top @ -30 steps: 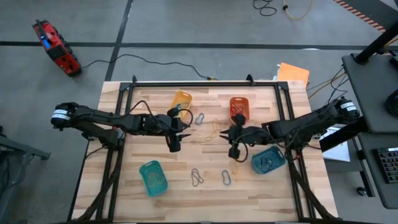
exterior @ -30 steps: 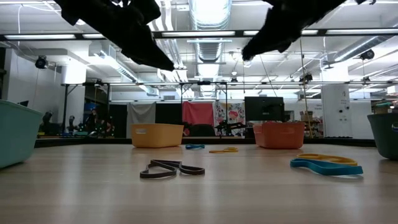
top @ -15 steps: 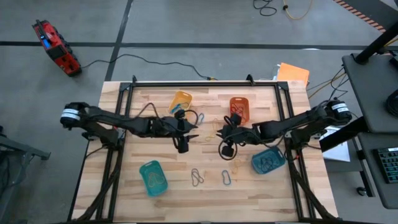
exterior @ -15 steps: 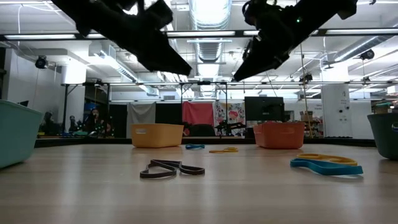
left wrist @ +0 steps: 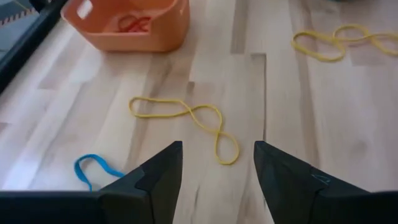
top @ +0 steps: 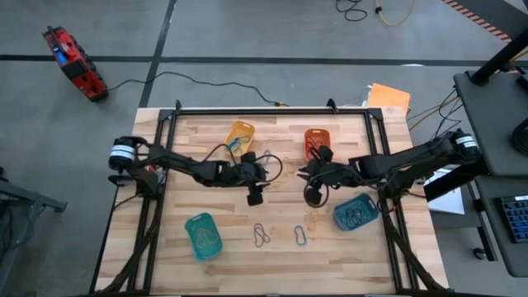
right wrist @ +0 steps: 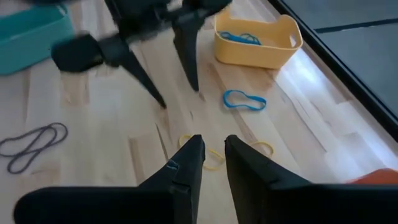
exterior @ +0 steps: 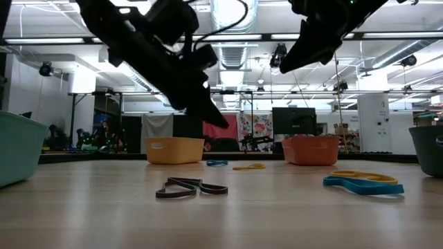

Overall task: Sort rubber bands into baskets
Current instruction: Put the yellow rubber band into the green bin

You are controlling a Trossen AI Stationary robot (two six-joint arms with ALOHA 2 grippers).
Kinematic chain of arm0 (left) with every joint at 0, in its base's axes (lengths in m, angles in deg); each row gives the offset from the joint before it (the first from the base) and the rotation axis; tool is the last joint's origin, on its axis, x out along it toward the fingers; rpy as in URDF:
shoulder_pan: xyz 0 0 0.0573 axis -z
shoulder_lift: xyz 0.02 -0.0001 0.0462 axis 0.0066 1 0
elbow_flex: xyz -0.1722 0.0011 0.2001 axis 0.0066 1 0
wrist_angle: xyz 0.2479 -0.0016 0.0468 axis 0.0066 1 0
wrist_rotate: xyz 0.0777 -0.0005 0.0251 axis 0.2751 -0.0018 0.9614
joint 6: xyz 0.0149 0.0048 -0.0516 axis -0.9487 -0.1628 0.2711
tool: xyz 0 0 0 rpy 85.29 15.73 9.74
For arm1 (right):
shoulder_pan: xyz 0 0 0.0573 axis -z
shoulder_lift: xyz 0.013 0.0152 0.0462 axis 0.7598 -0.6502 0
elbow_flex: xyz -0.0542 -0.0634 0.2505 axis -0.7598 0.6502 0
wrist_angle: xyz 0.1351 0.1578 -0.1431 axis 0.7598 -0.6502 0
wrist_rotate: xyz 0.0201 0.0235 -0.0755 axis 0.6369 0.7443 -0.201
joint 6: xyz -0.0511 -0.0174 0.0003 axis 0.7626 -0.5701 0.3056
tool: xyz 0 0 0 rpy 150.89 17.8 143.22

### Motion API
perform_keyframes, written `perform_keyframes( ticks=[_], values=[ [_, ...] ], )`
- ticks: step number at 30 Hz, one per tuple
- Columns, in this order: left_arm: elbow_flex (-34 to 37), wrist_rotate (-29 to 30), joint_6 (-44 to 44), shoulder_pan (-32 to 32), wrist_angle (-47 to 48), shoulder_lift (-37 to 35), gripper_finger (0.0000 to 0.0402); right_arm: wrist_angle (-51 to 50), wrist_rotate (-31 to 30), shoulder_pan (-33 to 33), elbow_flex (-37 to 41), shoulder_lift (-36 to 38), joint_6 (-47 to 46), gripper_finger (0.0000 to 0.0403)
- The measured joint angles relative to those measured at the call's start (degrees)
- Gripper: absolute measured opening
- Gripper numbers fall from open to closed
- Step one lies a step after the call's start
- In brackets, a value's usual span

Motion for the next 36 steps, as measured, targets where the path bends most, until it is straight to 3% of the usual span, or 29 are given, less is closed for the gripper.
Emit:
perform_keyframes(
  ticks=[15,19,28,36],
  values=[
    [0.0,-1.9,3.1,-0.7,-12.5,11.6,0.0192,-1.0,0.0,0.0,0.1,1.3,-1.1,0.0134],
    [0.0,-3.5,3.2,-0.7,-17.8,14.5,0.0192,-1.8,0.0,0.0,0.2,1.2,-1.6,0.0145],
    [-1.9,-3.0,3.7,-0.9,-19.5,18.8,0.0192,-1.9,0.0,0.0,0.2,1.2,-1.9,0.0155],
    [-4.6,-3.5,4.7,-1.4,-19.2,21.3,0.0135,-2.0,0.0,0.0,0.3,1.2,-1.9,0.0154]
  ],
)
